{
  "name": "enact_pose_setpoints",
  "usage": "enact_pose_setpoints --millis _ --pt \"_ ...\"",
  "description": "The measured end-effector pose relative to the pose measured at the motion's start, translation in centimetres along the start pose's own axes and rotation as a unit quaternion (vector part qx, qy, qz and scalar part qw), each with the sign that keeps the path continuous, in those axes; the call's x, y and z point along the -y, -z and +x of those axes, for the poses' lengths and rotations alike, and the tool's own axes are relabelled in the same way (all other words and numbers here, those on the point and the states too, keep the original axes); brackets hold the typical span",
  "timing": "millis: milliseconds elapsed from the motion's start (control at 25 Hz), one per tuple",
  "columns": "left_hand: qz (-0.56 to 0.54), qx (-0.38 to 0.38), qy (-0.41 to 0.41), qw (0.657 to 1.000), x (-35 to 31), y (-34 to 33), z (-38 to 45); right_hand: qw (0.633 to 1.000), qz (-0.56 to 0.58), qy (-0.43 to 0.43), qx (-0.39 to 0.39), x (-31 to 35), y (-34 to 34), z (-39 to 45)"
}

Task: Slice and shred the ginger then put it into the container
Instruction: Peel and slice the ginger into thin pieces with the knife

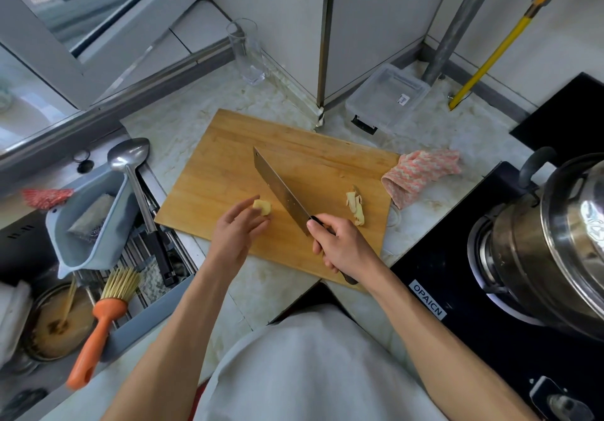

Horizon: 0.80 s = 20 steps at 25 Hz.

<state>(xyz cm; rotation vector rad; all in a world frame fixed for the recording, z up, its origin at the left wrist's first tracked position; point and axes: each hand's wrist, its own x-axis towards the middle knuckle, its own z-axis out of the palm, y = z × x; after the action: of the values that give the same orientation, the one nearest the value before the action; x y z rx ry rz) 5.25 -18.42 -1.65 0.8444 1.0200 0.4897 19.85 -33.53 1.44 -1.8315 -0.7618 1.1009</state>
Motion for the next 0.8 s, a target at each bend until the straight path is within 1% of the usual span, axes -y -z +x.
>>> enact_pose_setpoints --millis 40,80,120,200,240,280,360,440,520,640,680,720,760,800 --pt "-0.068 0.014 0.025 0.997 0.0 0.4 0.1 1.000 0.006 0.000 -0.001 0.0 0.1 0.0" --pt "-0.102 0.026 0.038 0.994 0.0 0.7 0.1 1.000 0.011 0.000 -0.001 0.1 0.2 0.0" --pt "-0.112 0.033 0.040 0.992 0.0 0.8 0.1 1.000 0.014 0.000 -0.001 0.1 0.3 0.0" --pt "-0.096 0.034 0.031 0.994 0.3 0.8 0.0 1.000 0.018 -0.003 0.000 0.1 0.4 -0.1" --pt "-0.066 0.028 0.020 0.997 0.5 0.8 -0.1 1.000 0.018 -0.005 0.002 0.1 0.4 -0.2" --pt "-0.014 0.013 0.001 1.000 0.6 0.7 -0.2 1.000 0.018 -0.005 0.004 0.1 0.4 -0.2" --pt "0.122 -0.020 -0.048 0.991 0.6 0.6 -0.4 1.000 0.016 -0.005 0.005 0.2 0.4 -0.3" --pt "0.224 -0.027 -0.104 0.969 0.8 0.3 -0.7 1.000 0.014 -0.008 0.007 0.2 0.3 -0.4" --pt "0.295 -0.025 -0.162 0.941 1.1 0.2 -0.9 1.000 0.007 -0.011 0.009 0.2 0.3 -0.6" --pt "0.411 -0.037 -0.256 0.874 1.8 0.1 -0.9 1.000 -0.010 -0.016 0.012 0.0 0.1 -0.8" --pt "0.442 -0.028 -0.268 0.856 2.0 0.1 -0.8 1.000 -0.012 -0.018 0.014 -0.1 0.0 -0.8" --pt "0.465 -0.019 -0.265 0.844 2.2 0.1 -0.9 1.000 -0.013 -0.019 0.015 -0.3 -0.1 -0.9" --pt "0.477 -0.012 -0.256 0.841 2.4 0.0 -1.0 1.000 -0.013 -0.020 0.016 -0.3 -0.2 -1.0" --pt "0.474 -0.013 -0.248 0.845 2.6 -0.1 -1.1 1.000 -0.014 -0.021 0.016 -0.4 -0.4 -1.0"
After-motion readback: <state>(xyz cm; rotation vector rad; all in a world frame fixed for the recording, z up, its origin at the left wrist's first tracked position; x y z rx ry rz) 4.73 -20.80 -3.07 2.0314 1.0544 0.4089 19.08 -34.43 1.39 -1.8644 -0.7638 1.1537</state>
